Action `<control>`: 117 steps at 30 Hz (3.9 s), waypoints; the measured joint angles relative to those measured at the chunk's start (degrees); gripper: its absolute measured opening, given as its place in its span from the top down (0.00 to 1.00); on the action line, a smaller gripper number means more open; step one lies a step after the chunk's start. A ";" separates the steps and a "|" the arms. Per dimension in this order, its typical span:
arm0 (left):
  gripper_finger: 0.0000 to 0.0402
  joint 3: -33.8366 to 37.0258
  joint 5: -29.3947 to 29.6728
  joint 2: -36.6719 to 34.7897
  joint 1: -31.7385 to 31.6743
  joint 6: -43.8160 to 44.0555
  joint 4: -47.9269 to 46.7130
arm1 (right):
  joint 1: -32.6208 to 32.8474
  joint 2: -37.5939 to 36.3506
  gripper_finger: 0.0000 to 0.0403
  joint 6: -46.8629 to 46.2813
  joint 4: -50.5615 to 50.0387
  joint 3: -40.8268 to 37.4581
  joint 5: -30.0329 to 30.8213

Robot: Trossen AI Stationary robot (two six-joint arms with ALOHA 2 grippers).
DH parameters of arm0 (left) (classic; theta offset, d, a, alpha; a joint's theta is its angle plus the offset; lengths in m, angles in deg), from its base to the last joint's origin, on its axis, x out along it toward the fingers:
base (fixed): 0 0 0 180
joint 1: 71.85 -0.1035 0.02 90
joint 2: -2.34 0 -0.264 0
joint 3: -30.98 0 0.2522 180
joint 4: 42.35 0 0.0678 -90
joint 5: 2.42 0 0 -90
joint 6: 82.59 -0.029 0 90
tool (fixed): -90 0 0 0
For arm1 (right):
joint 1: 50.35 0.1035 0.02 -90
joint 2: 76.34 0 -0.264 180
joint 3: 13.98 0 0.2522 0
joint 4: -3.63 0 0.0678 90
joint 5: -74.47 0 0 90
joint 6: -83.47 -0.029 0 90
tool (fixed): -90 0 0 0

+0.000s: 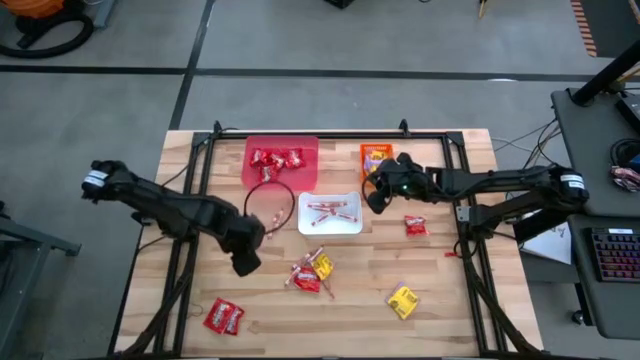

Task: Sort candy
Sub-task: Put the red chocolate into the red bin

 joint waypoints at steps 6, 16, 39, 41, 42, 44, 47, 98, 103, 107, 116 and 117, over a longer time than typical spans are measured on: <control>0.73 0.00 0.07 2.74 5.34 10.44 0.08 | 0.00 0.60 0.91 6.23 2.69 -0.02 0.18; 0.72 -0.02 -4.25 10.07 12.84 23.08 0.44 | 0.00 0.60 0.91 13.69 10.77 -0.07 0.28; 0.56 -0.07 -13.41 25.45 26.93 35.64 11.29 | -0.02 0.60 0.91 18.14 16.57 -0.04 -0.11; 0.56 -0.07 -12.60 26.01 27.15 35.21 11.32 | -0.02 0.60 0.91 18.12 16.61 -0.04 -0.11; 0.57 -0.07 -12.39 26.15 27.15 35.03 11.30 | -0.02 0.60 0.91 18.13 16.61 -0.04 -0.09; 0.58 -0.09 -12.25 26.61 27.15 34.46 11.29 | -0.02 0.60 0.91 18.13 16.58 -0.04 -0.11; 0.60 -0.15 -12.21 27.12 27.18 33.51 11.36 | -0.02 0.60 0.91 17.75 16.59 -0.04 -0.11; 0.57 -1.44 1.44 19.72 27.13 43.43 16.92 | 0.13 0.60 0.91 15.08 14.65 -0.02 -0.61; 0.40 -1.44 1.43 21.09 27.65 45.87 16.25 | 0.13 0.60 0.91 15.10 14.63 0.02 -0.61; 0.32 -1.44 1.46 21.56 27.68 48.49 13.99 | 0.13 0.60 0.91 15.10 14.39 0.02 -0.61; 0.31 -1.42 1.01 24.37 27.81 49.16 13.81 | 0.13 0.60 0.91 15.10 14.41 0.02 -0.61; 0.31 -1.42 0.73 24.54 27.87 49.15 13.81 | 0.13 0.60 0.91 15.10 14.41 0.02 -0.63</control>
